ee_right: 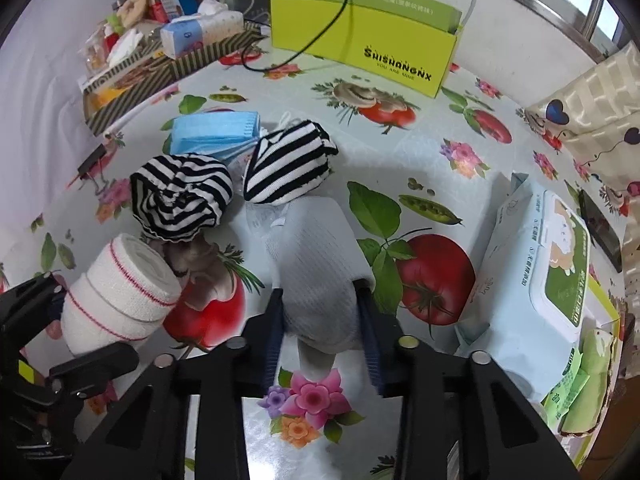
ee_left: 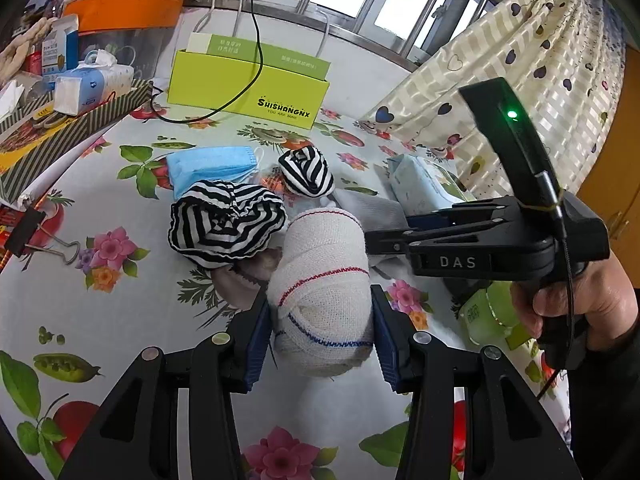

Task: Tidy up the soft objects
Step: 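Grasp the grey sock with right tool while left holds the bandage roll, then carry the grey sock with right tool to the tray while left carries bandage roll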

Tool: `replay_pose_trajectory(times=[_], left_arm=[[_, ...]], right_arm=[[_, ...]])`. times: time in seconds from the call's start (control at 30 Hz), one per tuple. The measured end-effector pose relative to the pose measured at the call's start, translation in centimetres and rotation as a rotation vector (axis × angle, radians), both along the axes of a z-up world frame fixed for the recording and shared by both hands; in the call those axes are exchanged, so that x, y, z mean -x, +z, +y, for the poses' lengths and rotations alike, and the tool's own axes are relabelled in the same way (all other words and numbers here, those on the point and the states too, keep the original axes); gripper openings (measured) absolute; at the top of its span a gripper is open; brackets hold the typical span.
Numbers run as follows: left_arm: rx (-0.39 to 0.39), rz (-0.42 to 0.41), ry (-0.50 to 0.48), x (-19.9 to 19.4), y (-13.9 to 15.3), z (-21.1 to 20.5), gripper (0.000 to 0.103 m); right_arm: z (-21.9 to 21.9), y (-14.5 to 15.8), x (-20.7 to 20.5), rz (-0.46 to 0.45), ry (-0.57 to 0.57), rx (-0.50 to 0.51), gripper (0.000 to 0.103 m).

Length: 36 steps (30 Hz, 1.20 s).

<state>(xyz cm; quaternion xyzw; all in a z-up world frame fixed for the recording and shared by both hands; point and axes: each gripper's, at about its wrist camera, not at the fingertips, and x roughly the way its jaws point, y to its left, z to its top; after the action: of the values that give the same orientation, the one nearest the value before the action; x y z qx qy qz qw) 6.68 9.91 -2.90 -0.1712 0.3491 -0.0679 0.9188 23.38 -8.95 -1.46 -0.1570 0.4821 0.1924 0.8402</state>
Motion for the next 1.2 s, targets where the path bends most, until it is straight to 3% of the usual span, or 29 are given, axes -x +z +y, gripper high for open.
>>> replay_pose_trajectory(times=[0.7, 1.2], left_arm=[[-0.044, -0.036, -0.005, 2.0, 2.6, -2.3, 0.047], [-0.084, -0.055, -0.019, 3.0, 4.1, -4.5, 0.047]], right_arm=[[-3.7, 4.8, 9.2, -0.164, -0.009, -0.23, 0.024], [-6.0, 6.1, 13.5, -0.222, -0.013, -0.318, 0.024]])
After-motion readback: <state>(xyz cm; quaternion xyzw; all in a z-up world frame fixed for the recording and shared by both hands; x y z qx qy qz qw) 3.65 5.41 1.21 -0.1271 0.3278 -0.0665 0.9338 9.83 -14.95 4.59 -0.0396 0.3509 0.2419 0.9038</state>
